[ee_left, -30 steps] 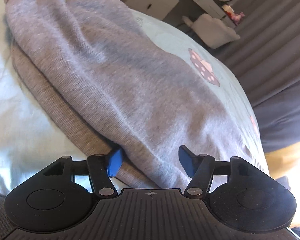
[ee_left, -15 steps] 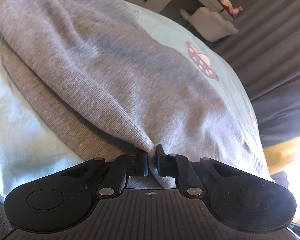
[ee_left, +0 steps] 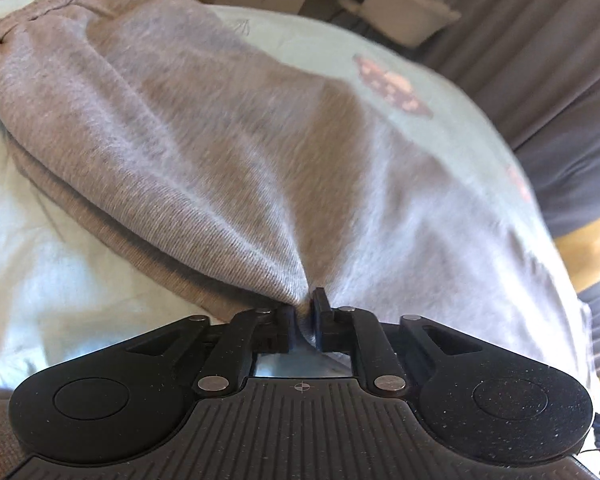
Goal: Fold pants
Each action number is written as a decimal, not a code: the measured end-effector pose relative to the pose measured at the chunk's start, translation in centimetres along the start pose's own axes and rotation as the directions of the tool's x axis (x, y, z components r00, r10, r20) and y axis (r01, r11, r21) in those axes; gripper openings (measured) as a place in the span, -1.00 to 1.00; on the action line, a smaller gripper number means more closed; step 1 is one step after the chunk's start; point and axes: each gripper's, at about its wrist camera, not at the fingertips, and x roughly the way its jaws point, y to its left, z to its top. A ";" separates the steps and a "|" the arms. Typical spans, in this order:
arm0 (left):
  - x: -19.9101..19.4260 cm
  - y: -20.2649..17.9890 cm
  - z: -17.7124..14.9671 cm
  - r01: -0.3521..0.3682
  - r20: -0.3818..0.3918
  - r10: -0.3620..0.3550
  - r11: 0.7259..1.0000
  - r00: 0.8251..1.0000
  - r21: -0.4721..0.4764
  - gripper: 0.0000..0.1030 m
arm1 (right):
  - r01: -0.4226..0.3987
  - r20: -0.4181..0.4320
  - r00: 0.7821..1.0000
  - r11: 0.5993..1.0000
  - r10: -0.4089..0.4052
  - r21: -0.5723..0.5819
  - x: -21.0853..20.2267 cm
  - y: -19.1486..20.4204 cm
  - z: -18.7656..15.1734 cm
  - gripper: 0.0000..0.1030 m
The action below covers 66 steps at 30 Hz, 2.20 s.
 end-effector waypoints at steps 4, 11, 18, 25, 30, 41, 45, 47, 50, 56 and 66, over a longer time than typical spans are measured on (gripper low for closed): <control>-0.8 -0.7 -0.2 0.003 0.022 -0.004 0.999 1.000 0.042 -0.15 | 0.013 0.006 1.000 1.000 -0.013 -0.028 -0.2 0.2 0.4 -0.86; -2.7 -1.4 -0.3 0.028 0.049 -0.030 0.999 0.998 0.035 0.20 | -0.015 0.021 1.000 0.999 0.014 0.040 0.5 -0.2 1.1 -0.61; -4.4 -1.0 1.2 0.026 0.130 -0.022 0.999 0.991 -0.027 0.41 | 0.153 0.102 0.985 0.981 -0.141 -0.122 0.3 2.4 0.4 -0.93; -3.6 -1.2 3.1 -0.162 0.254 0.157 0.987 0.954 -0.003 0.58 | 0.395 0.185 0.914 0.895 -0.361 -0.208 -0.1 4.5 0.8 -0.43; -1.1 -0.4 4.7 -0.313 0.307 0.302 0.950 0.902 -0.015 0.57 | 0.213 0.259 0.958 0.913 -0.125 -0.348 -2.8 10.9 0.4 -0.42; 1.4 1.6 4.1 -0.541 0.287 0.541 0.837 0.791 -0.086 0.25 | -0.608 -0.492 0.786 0.611 0.374 -0.506 7.6 38.5 -13.3 -0.05; 1.2 2.0 4.2 -0.521 0.286 0.531 0.846 0.798 -0.114 0.27 | -0.654 -0.626 0.723 0.582 0.293 -0.484 11.9 44.9 -17.7 0.03; 1.4 2.2 4.3 -0.517 0.291 0.528 0.847 0.798 -0.120 0.27 | -0.634 -0.647 0.730 0.573 0.222 -0.519 13.6 46.6 -19.1 0.03; 1.3 2.2 4.2 -0.509 0.297 0.525 0.850 0.797 -0.136 0.28 | -0.664 -0.730 0.667 0.561 0.146 -0.494 15.2 47.7 -20.5 0.06; 1.7 1.9 4.1 -0.507 0.305 0.524 0.851 0.795 -0.140 0.43 | -0.759 -0.845 0.511 0.542 0.156 -0.359 14.8 48.8 -22.3 0.08; 2.2 1.7 3.9 -0.492 0.327 0.511 0.858 0.795 -0.147 0.67 | -0.741 -0.885 0.327 0.671 0.330 -0.024 17.9 51.7 -24.9 0.32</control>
